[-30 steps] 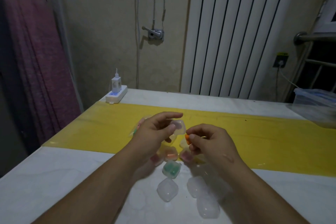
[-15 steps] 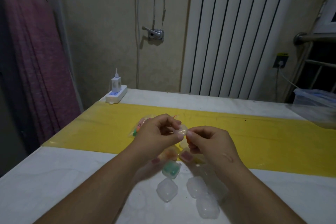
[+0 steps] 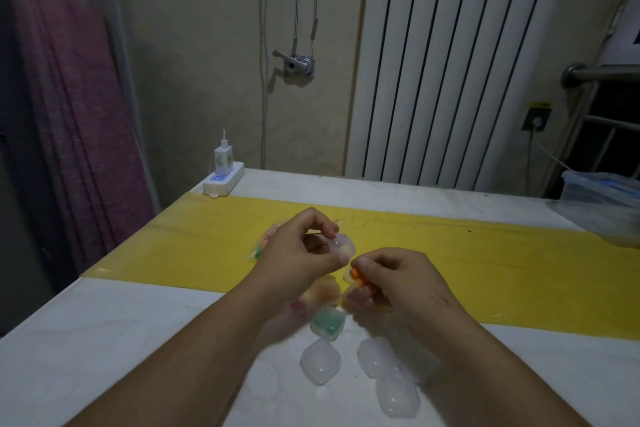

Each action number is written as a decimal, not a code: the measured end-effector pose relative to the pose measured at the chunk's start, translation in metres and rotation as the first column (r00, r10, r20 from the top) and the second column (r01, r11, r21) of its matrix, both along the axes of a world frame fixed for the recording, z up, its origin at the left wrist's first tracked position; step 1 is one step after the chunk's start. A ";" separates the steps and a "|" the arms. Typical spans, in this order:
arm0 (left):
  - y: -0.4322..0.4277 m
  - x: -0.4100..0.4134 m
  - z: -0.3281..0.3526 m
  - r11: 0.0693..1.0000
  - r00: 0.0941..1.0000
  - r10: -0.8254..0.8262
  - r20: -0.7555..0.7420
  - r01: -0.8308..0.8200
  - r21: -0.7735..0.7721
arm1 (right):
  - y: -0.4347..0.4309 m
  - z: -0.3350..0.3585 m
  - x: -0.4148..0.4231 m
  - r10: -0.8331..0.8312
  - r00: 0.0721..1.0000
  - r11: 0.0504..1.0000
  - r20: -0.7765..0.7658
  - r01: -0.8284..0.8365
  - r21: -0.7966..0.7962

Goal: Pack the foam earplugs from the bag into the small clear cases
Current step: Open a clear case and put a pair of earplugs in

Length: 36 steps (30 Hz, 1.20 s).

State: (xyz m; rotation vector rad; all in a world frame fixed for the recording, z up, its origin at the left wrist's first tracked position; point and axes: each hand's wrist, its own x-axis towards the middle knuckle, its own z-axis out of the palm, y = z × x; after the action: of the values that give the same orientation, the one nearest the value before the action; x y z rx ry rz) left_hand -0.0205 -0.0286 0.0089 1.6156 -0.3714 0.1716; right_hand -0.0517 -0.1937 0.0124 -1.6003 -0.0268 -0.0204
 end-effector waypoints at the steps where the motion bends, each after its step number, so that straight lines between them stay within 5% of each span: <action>1: 0.000 0.001 -0.001 1.000 1.000 0.002 0.010 -0.003 0.006 | 0.003 0.000 -0.002 0.048 0.998 0.997 -0.045 -0.045 0.062; 36: -0.007 0.005 -0.010 0.944 0.967 0.080 0.243 -0.151 0.292 | 0.004 -0.006 0.005 -0.048 0.998 0.996 0.038 0.051 -0.076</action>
State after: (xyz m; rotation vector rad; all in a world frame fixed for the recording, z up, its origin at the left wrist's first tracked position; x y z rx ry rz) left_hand -0.0151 -0.0357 -0.0012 1.9361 -0.4983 0.4090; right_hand -0.0463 -0.1900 0.0064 -1.6773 -0.0163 -0.0879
